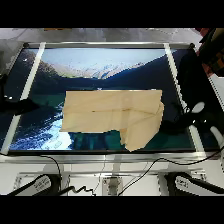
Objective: Fold the clothes and pants, and hang the long-sleeved shirts on hangers.
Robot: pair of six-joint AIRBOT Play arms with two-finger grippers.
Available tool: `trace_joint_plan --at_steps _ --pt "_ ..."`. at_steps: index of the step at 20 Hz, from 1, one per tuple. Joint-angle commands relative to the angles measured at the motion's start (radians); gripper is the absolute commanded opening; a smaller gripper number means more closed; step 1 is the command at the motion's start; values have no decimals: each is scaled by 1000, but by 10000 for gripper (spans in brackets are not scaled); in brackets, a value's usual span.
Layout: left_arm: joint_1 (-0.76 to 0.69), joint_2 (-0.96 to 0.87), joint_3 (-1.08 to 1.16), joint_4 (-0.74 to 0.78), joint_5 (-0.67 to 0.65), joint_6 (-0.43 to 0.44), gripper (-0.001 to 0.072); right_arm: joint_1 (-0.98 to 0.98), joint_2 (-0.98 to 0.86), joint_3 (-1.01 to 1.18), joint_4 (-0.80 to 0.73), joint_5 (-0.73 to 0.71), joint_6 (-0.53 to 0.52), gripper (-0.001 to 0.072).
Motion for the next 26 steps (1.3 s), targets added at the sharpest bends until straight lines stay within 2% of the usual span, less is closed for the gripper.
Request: trace_joint_plan --at_steps 1,4,7,9,10,13,18,22,23,25,26 --pt "52 33 -111 -1 6 0 477 -7 38 -234 249 -158 -67 386" --pt "52 26 -226 -2 18 0 477 -7 37 -290 375 -232 -123 375" --pt "51 21 -360 -3 65 0 478 -7 37 -291 375 -280 -130 207" --pt "51 21 -449 -42 119 0 478 -7 37 -291 390 -303 -162 141" --pt "51 21 -486 -79 144 0 478 -7 38 -291 421 -302 -203 26" --pt "50 20 -569 -211 227 6 479 -7 38 -290 556 -277 -332 16" --pt "7 20 -606 -272 297 58 479 -7 38 -290 628 -281 -351 16" --pt "-111 20 -606 -316 382 68 477 -7 38 -286 626 -279 -389 16" --pt "-148 20 -606 -318 415 68 440 -7 39 -280 626 -279 -389 16" --pt "-211 20 -605 -321 467 68 127 -7 43 -260 615 -274 -389 16" --pt "-230 20 -603 -325 467 68 27 -7 53 -243 586 -263 -389 15"
